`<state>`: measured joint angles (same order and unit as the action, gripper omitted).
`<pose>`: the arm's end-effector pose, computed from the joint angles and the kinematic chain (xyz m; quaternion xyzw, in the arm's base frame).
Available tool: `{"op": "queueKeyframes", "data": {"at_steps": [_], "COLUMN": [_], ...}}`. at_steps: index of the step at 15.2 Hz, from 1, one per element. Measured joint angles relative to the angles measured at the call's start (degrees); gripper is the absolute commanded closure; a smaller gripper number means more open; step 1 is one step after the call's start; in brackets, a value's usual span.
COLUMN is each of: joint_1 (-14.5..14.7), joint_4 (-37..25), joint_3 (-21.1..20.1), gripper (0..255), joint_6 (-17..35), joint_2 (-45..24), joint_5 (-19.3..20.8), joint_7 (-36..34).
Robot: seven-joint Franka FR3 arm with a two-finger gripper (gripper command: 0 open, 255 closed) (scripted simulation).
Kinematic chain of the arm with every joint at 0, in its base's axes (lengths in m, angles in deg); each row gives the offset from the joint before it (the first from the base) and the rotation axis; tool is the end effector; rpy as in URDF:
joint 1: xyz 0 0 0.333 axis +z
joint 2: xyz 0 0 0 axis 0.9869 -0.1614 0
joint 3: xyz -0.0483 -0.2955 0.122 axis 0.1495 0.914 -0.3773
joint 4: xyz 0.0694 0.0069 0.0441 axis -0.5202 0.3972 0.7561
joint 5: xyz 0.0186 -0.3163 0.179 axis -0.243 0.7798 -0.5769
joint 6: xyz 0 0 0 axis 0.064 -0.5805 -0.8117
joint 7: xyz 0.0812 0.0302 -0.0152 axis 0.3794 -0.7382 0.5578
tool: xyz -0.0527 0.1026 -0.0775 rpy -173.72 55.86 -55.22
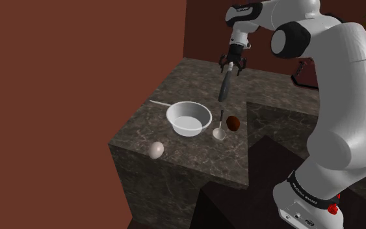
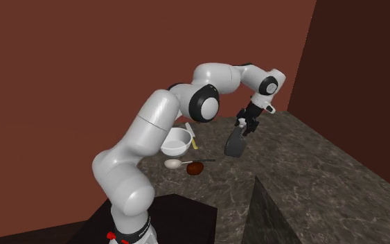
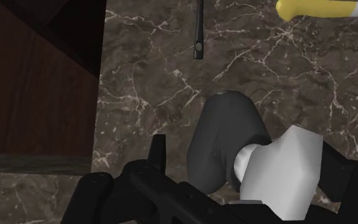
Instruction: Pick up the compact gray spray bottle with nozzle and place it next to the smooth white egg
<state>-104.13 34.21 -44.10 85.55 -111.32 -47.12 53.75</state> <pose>0.5940 -0.2995 0.3464 -0.8672 0.4326 0.2150 0.1206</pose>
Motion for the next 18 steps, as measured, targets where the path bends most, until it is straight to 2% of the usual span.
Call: {"op": "queueKeyframes", "data": {"at_steps": [1, 3, 4, 5, 11, 13, 14, 15, 16, 18], "joint_1": [-0.75, -0.69, 0.21, 0.32, 0.26, 0.81, 0.36, 0.49, 0.42, 0.34], "joint_4": [-2.5, -1.09, 3.61, 4.68, 4.87, 8.44, 6.22, 7.06, 7.6, 10.36], "joint_3": [0.04, 0.16, 0.38, 0.34, -0.21, -0.19, -0.38, -0.32, -0.36, -0.17], "gripper": [0, 0, 0, 0, 0, 0, 0, 0, 255, 255], "joint_6": [-0.72, 0.19, 2.55, 3.54, 5.26, 7.22, 6.6, 7.0, 7.14, 8.79], "joint_2": [-1.61, -0.8, 2.2, 2.72, 2.78, 4.92, 3.61, 4.05, 4.37, 6.08], "joint_5": [-0.39, -0.59, -0.43, -0.48, -0.64, -0.41, -0.54, -0.36, -0.31, -0.12], "joint_7": [-0.53, -0.75, -0.39, -0.3, -0.39, -0.06, -0.17, -0.03, 0.02, 0.8]}}
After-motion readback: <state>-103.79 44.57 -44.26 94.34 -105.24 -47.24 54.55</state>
